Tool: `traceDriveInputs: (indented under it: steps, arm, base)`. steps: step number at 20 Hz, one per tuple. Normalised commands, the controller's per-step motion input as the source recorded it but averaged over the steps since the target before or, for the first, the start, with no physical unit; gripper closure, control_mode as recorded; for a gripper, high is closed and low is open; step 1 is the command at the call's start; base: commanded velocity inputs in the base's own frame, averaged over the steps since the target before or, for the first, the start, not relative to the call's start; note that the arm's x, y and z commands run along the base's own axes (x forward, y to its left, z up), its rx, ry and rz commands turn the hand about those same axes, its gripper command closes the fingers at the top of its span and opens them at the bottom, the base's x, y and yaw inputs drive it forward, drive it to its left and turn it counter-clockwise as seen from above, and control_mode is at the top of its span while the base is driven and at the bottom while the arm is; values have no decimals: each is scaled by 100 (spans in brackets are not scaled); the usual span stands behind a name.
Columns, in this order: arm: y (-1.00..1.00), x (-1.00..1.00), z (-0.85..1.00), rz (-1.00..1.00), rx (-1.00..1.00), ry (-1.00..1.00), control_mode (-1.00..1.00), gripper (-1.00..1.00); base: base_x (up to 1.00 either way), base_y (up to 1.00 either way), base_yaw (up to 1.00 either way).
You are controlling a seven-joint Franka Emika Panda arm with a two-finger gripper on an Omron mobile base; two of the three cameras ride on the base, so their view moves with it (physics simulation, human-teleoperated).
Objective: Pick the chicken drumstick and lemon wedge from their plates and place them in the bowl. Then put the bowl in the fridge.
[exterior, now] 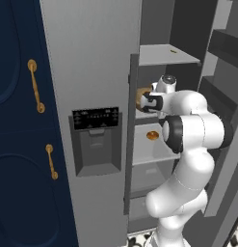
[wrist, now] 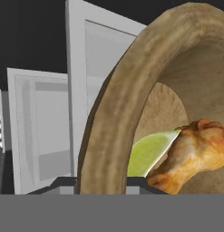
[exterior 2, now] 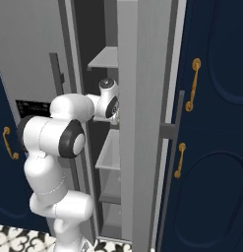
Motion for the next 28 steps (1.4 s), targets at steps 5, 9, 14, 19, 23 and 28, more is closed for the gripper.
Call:
traceDriveInputs:
  steps: [5, 9, 14, 19, 23, 28]
  arm:
    - [0, -2, 0, 0, -1, -7, -100, 100]
    - [0, 4, 0, 0, -1, -10, -100, 100]
    - [0, 0, 0, 0, 0, 0, -100, 100]
    - [0, 10, 1, 0, 0, -2, -100, 100]
    - [0, 10, 9, 0, 0, -5, -100, -100]
    - [0, -4, 65, 0, 0, -17, -100, -100]
  base:
    - [-6, 0, 0]
    - [0, 0, 0]
    - [0, 0, 0]
    - [0, 0, 0]
    - [0, 0, 0]
    - [0, 0, 0]
